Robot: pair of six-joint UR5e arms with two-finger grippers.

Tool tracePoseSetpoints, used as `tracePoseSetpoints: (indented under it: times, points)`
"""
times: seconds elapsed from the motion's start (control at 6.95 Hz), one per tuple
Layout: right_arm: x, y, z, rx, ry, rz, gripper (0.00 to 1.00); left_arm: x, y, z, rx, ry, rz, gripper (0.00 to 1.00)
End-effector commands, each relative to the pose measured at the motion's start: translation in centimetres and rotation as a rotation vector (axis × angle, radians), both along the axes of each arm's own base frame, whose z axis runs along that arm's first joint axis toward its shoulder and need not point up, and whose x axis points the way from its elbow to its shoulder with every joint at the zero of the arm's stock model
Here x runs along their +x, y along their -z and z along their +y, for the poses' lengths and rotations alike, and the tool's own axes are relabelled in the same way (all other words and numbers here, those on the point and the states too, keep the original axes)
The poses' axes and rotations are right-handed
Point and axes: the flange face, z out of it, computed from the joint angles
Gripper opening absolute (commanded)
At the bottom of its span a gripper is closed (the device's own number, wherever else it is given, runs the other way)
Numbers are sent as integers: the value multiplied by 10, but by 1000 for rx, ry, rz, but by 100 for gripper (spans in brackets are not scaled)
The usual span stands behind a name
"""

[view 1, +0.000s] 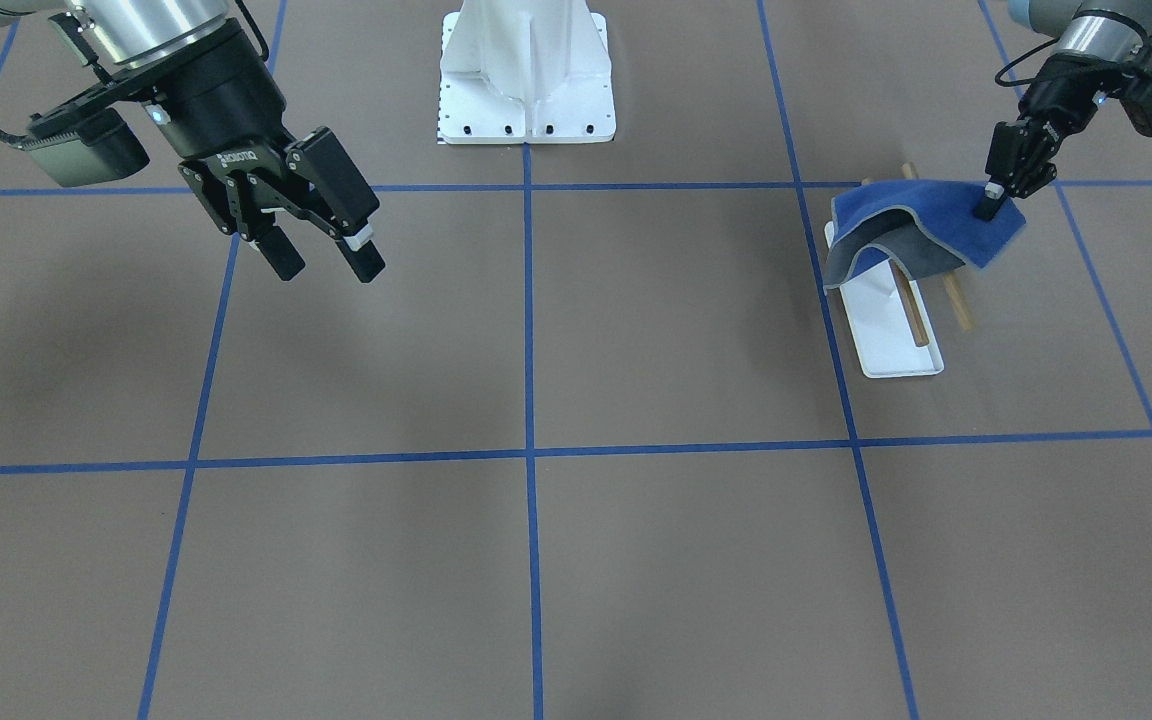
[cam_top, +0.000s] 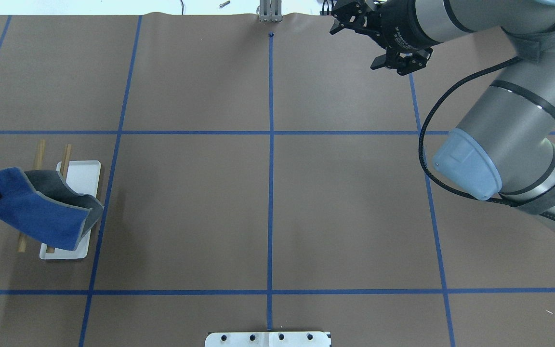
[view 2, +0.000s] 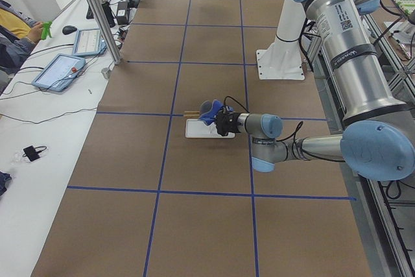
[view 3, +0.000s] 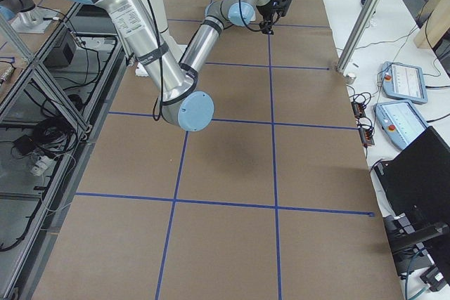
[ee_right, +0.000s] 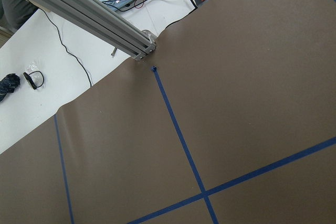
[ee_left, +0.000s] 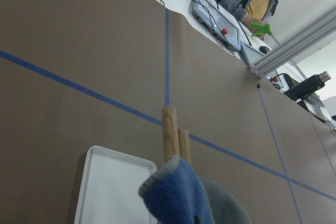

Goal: Hang towel on rack

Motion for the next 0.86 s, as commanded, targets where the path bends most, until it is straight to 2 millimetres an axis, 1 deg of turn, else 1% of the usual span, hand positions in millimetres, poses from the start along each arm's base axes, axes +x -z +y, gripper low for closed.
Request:
tracePoseSetpoints:
  times: [0.0, 0.29, 0.58, 0.72]
  points:
    - [-2, 0, 2, -1, 4, 0, 100, -10, -21, 5, 11, 3, 20, 0]
    - [-3, 0, 1, 1, -1, 2, 100, -13, -16, 4, 17, 12, 31, 0]
    - [-4, -1, 1, 1, -1, 4, 100, -27, -16, 1, 8, 73, 79, 0]
    - [-4, -1, 2, 1, 1, 4, 100, -27, -17, 1, 8, 73, 75, 2]
